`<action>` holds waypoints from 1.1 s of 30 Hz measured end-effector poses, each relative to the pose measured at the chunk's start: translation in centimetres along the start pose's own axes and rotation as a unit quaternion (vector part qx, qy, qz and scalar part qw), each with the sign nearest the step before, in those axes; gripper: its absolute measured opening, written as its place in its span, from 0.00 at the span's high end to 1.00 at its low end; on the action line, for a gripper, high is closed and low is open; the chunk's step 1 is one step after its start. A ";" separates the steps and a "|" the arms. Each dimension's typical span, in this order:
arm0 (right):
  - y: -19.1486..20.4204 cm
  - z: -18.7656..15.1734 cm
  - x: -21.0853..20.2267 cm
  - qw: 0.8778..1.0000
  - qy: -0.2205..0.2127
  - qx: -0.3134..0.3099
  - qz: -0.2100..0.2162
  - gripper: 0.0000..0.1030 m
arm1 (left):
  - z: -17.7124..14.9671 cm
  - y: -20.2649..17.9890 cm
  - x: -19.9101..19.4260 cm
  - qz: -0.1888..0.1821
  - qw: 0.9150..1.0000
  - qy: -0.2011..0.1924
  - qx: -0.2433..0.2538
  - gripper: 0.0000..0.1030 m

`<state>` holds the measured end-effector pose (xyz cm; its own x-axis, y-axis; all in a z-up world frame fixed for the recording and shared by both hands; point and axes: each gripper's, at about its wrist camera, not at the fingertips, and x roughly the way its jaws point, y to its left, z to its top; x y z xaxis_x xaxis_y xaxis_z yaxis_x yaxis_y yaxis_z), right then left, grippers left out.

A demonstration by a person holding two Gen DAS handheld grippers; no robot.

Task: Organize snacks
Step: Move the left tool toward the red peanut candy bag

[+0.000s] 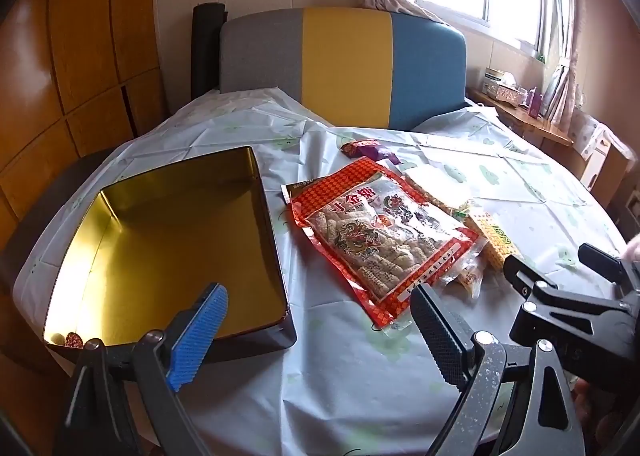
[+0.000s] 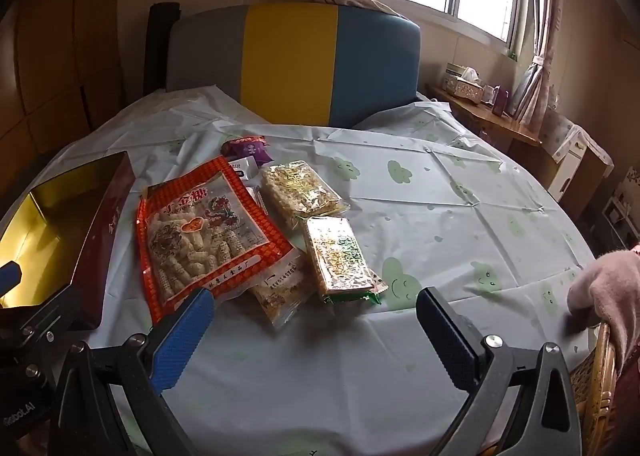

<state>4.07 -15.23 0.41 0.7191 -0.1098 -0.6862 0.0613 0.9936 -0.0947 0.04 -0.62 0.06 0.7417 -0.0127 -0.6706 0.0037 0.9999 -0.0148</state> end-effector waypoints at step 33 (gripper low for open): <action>-2.4 3.7 1.0 0.998 -0.001 -0.063 0.007 0.00 | 0.4 -1.4 0.4 -0.030 0.999 0.010 0.020 0.09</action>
<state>7.23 -17.61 2.63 0.7212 -0.0960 -0.6860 -0.0364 0.9837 -0.1759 0.63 -2.07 0.10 0.7257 -0.0725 -0.6842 0.0746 0.9969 -0.0266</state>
